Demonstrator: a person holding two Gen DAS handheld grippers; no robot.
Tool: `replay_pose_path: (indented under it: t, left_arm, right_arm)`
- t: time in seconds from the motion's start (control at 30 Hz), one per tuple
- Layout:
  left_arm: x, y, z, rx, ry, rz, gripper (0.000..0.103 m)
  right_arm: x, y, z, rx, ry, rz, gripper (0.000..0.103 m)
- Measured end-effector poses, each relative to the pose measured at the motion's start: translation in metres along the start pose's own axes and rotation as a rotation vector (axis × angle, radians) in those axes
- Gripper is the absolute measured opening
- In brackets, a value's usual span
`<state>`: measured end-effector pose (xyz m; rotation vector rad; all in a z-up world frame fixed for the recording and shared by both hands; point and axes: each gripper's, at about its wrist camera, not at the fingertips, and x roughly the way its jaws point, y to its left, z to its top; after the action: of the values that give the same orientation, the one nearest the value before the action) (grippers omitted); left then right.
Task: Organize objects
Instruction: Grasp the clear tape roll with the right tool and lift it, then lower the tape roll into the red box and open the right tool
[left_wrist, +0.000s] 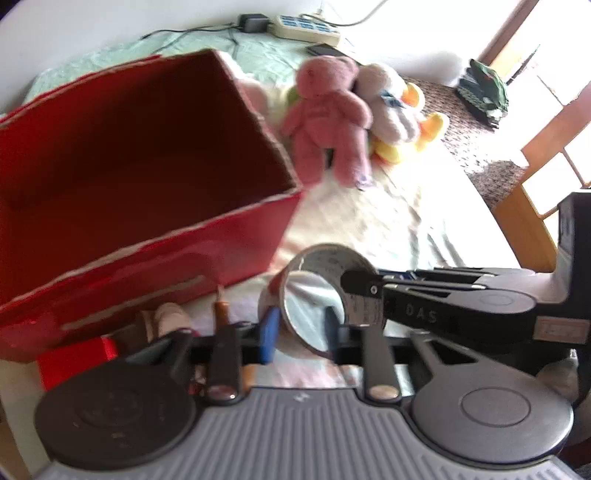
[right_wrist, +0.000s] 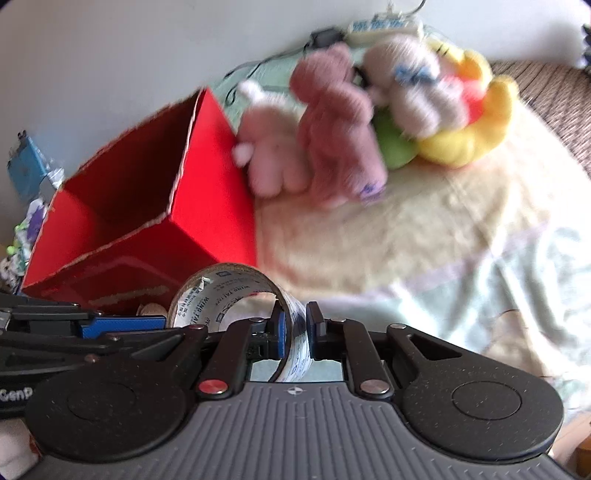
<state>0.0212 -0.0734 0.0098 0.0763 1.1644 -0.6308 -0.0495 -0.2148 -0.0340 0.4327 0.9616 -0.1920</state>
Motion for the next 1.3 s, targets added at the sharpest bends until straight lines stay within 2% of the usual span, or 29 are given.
replay_pose_path:
  t: [0.07, 0.2, 0.33, 0.47, 0.63, 0.77, 0.87, 1.13, 1.3]
  left_arm:
    - [-0.004, -0.004, 0.001, 0.019, -0.018, -0.016, 0.013]
    - [-0.025, -0.013, 0.006, 0.069, -0.076, -0.065, 0.009]
    - [-0.057, -0.021, 0.013, 0.120, -0.168, -0.103, 0.009]
    - [-0.090, -0.018, 0.026, 0.139, -0.276, -0.107, 0.009]
    - [-0.126, 0.008, 0.040, 0.118, -0.393, -0.055, 0.009]
    - [-0.134, 0.039, 0.051, 0.063, -0.429, 0.004, 0.009]
    - [-0.122, 0.068, 0.059, 0.008, -0.405, 0.044, 0.009]
    - [-0.052, 0.137, 0.074, -0.150, -0.229, 0.086, 0.009]
    - [-0.013, 0.153, 0.076, -0.187, -0.109, 0.121, 0.009]
  right_arm:
    - [-0.014, 0.000, -0.001, 0.011, -0.027, -0.016, 0.012]
    - [-0.045, -0.001, 0.003, 0.036, -0.118, -0.032, 0.012]
    - [-0.075, 0.012, 0.018, 0.006, -0.240, -0.029, 0.012]
    - [-0.087, 0.030, 0.044, -0.042, -0.338, 0.014, 0.012]
    - [-0.078, 0.067, 0.078, -0.128, -0.373, 0.096, 0.012]
    - [-0.047, 0.093, 0.101, -0.196, -0.317, 0.129, 0.012]
    - [-0.015, 0.109, 0.111, -0.226, -0.234, 0.122, 0.013]
    - [0.068, 0.139, 0.117, -0.334, -0.051, 0.028, 0.013]
    - [0.100, 0.146, 0.115, -0.385, 0.037, -0.028, 0.012]
